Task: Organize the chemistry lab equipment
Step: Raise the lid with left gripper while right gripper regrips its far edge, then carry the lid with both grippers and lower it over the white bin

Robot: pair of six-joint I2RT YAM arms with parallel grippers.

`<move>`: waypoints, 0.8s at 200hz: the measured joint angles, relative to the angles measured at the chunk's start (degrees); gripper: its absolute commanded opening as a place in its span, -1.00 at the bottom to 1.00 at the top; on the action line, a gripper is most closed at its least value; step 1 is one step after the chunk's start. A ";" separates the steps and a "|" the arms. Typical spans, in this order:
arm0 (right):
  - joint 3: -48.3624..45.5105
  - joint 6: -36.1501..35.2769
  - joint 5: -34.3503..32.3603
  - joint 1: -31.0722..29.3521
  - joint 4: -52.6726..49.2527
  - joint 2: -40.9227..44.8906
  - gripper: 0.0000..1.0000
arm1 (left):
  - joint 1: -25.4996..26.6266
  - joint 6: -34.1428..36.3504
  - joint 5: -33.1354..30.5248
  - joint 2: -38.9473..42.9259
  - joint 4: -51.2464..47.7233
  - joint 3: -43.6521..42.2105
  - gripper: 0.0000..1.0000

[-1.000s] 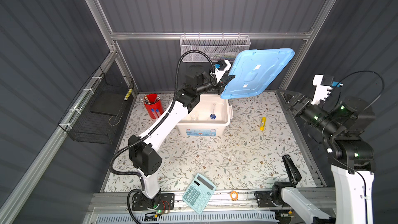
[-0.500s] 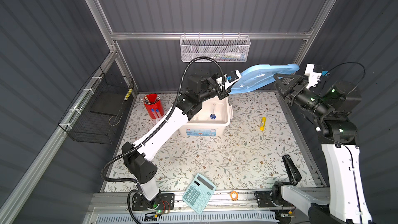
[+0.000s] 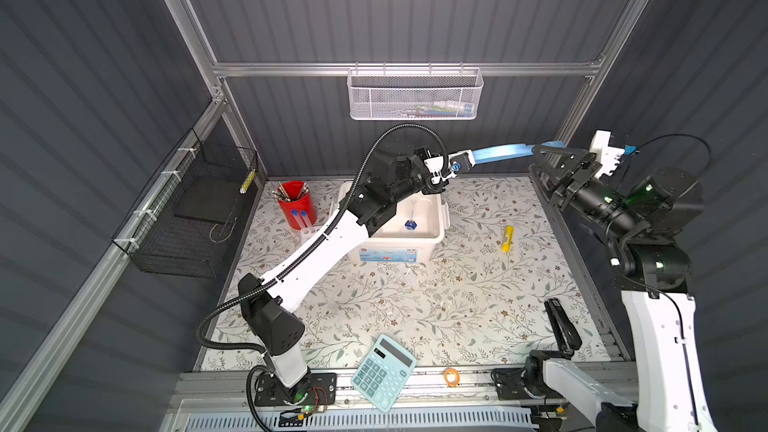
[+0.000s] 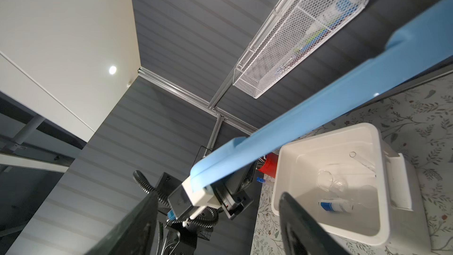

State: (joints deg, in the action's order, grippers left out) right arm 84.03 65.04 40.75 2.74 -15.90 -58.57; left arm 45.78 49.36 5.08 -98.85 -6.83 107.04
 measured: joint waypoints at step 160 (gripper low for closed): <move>-7.58 5.53 -1.51 0.35 2.62 -0.20 0.47 | 1.09 7.58 -0.39 7.85 1.31 -9.31 -0.86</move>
State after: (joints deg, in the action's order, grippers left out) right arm 76.44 70.57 39.24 3.09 -13.28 -58.76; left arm 46.87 56.95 4.69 -91.00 -5.52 97.73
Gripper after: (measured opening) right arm 0.735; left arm 0.173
